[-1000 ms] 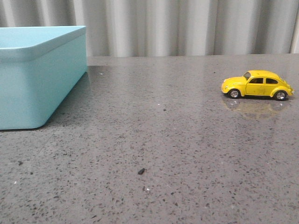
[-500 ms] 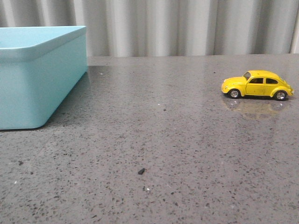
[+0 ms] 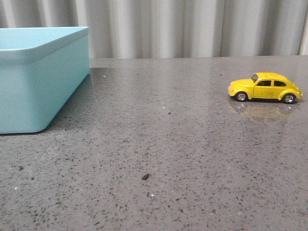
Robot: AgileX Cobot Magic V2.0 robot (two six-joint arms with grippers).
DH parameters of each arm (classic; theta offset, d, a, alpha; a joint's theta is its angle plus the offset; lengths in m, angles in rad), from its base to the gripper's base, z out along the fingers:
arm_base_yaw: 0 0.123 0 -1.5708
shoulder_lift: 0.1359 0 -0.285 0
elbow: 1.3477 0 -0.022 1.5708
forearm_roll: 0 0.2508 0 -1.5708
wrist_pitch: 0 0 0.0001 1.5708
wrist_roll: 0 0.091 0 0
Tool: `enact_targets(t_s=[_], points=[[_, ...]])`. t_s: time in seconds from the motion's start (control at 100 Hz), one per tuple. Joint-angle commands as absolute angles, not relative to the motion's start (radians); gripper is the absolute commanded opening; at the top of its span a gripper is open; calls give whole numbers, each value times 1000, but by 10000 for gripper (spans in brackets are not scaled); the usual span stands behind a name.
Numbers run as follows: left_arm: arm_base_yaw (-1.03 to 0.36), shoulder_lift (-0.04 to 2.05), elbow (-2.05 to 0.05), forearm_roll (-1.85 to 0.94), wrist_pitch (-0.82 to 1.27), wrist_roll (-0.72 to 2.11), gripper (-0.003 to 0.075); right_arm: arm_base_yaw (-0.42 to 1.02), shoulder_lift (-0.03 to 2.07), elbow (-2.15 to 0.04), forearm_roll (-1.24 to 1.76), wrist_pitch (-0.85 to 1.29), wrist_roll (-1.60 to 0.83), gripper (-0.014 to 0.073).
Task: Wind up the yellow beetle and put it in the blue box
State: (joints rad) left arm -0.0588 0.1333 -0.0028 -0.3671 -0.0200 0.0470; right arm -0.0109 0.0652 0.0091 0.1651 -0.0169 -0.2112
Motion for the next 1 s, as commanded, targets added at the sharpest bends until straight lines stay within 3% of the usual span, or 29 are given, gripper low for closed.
enact_targets(t_s=[0.0,0.13,0.26,0.44,0.67,0.99], points=[[-67,152,25,-397,-105,40,-21,-16,73,32,236,-114,-210,-41],[-67,152,21,-552,-162,38,-21,-12,73,-3,538,-129,-166,-41],[-67,153,-26,-582,-134,38,-21,-12,73,-93,543,0,-182,-41],[-67,204,-180,-425,62,46,-21,-12,127,-262,543,207,-309,-41],[-90,335,-377,-343,231,46,-21,-12,337,-536,535,418,-364,-41],[-268,504,-501,-308,332,48,-21,-4,695,-897,495,735,-364,-41]])
